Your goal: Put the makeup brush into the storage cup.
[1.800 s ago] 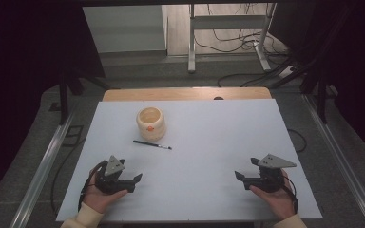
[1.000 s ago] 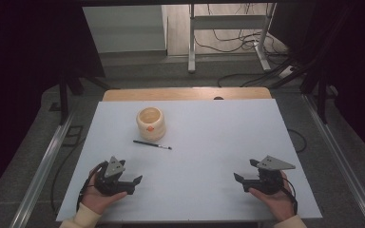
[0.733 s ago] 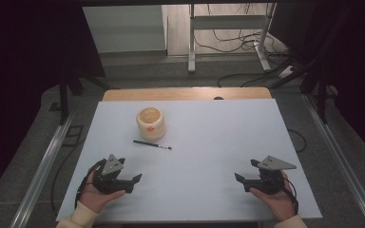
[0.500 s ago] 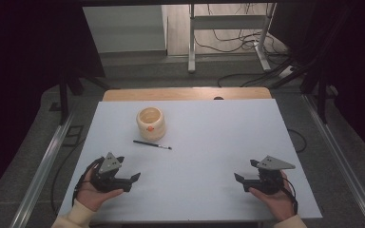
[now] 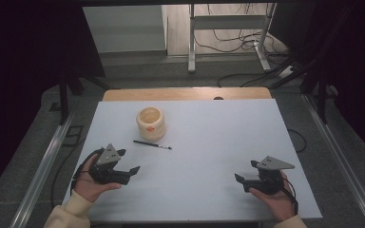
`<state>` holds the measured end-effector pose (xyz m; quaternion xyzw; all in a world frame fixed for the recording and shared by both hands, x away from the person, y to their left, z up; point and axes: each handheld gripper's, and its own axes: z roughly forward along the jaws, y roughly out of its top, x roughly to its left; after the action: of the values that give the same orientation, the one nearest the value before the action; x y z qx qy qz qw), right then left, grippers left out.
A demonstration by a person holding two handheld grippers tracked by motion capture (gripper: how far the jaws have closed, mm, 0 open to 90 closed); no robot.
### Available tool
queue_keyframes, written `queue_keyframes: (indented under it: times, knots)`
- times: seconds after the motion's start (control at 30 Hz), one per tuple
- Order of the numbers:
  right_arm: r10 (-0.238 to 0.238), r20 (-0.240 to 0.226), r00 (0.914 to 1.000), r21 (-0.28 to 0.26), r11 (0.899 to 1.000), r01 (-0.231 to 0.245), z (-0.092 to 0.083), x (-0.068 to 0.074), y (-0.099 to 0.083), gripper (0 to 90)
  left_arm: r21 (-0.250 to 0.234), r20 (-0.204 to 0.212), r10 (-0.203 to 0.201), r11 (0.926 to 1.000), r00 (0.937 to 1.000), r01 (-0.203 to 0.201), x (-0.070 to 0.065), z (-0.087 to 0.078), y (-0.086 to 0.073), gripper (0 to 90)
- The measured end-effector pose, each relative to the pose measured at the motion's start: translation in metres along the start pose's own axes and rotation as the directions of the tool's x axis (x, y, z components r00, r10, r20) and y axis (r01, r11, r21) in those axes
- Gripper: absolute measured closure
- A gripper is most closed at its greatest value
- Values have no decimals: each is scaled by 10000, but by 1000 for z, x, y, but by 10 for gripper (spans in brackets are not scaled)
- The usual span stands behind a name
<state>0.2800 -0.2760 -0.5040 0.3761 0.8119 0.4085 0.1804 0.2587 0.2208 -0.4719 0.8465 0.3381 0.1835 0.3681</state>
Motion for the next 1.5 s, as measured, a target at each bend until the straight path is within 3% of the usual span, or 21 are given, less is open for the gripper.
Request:
queue_keyframes:
  times: [0.03, 0.2, 0.37, 0.9, 1.13, 1.33, 1.37, 1.4, 1.5]
  knots:
    - [3, -1, 10000, 21, 10000, -3, 0, 0, 0, 175, 153, -32, 270, 9995, 9996, -269, 0, 1, 2, 206]
    - [55, 32, 10000, 63, 10000, -55, 0, -1, -1, 176, 350, 35, 753, 9965, 9972, -754, 2, 5, 6, 202]
    - [82, 35, 10000, 90, 9999, -82, 0, -2, -1, 177, 354, 248, 978, 9945, 9949, -987, 4, 9, 9, 201]
    - [121, 10, 9999, 181, 9998, -121, 2, -2, -1, 177, 717, 698, 928, 9926, 9932, -978, 13, 21, 16, 191]
    - [143, 11, 9999, 224, 9996, -143, 2, -3, -2, 178, 872, 880, 1127, 9889, 9897, -1204, 17, 27, 22, 193]
    - [135, 9, 9999, 235, 9996, -136, 3, -2, -2, 177, 1154, 1118, 1619, 9779, 9805, -1746, 18, 33, 30, 198]
    - [135, 2, 9999, 240, 9996, -135, 3, -2, -2, 177, 1268, 1210, 1832, 9719, 9756, -1982, 18, 36, 32, 198]
    - [139, -4, 9999, 247, 9996, -139, 3, -3, -2, 178, 1268, 1210, 1832, 9719, 9756, -1982, 18, 36, 32, 200]
    - [137, -1, 9999, 268, 9995, -137, 3, -3, -2, 178, 1493, 1468, 2104, 9612, 9665, -2319, 20, 43, 39, 201]
